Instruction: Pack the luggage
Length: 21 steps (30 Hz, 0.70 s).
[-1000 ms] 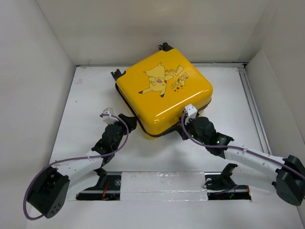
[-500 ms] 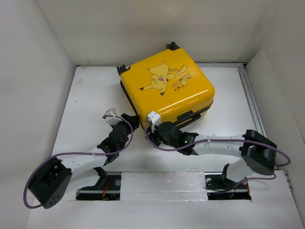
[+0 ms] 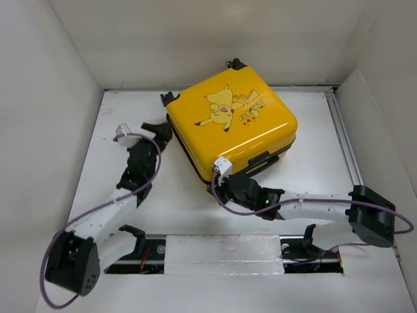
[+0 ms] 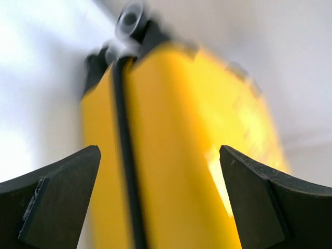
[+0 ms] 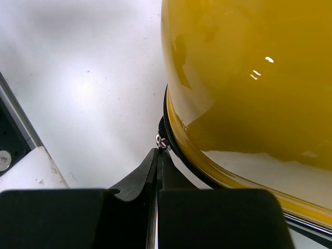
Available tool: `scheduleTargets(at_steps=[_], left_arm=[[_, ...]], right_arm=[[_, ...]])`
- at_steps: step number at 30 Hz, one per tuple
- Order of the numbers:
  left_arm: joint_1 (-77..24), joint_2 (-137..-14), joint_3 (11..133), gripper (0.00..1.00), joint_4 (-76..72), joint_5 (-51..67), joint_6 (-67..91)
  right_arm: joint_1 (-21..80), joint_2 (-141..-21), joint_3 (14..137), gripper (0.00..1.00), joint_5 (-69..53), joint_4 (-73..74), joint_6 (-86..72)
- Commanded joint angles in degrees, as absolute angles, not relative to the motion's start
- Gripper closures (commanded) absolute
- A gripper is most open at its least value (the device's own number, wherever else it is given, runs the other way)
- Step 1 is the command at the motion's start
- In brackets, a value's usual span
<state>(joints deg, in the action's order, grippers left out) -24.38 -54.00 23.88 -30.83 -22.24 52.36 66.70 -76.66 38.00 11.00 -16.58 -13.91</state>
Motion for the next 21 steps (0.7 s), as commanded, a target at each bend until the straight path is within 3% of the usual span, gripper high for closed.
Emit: scheduleTargets(at_steps=[1, 6, 10, 14, 21], left_arm=[[-14.81, -64.3, 35.57, 0.04, -34.45, -11.37, 56.07], [-9.06, -81.54, 50.6, 0.02, -31.9, 1.46, 57.21], [-7.04, -91.48, 60.79, 0.01, -29.36, 4.12, 57.74], [-4.4, -100.87, 65.55, 0.01, -29.08, 9.75, 61.25], [-3.25, -106.25, 68.54, 0.01, -33.31, 11.59, 65.91]], right_arm=[[68.12, -74.0, 38.85, 1.0, 3.34, -21.89, -15.47], [68.12, -74.0, 38.85, 1.0, 0.88, -21.88, -14.94], [68.12, -74.0, 38.85, 1.0, -1.05, -21.88, -14.94], [68.12, -74.0, 38.85, 1.0, -1.58, -22.41, -14.41], [68.12, -74.53, 38.85, 1.0, -2.72, -22.94, -14.41]])
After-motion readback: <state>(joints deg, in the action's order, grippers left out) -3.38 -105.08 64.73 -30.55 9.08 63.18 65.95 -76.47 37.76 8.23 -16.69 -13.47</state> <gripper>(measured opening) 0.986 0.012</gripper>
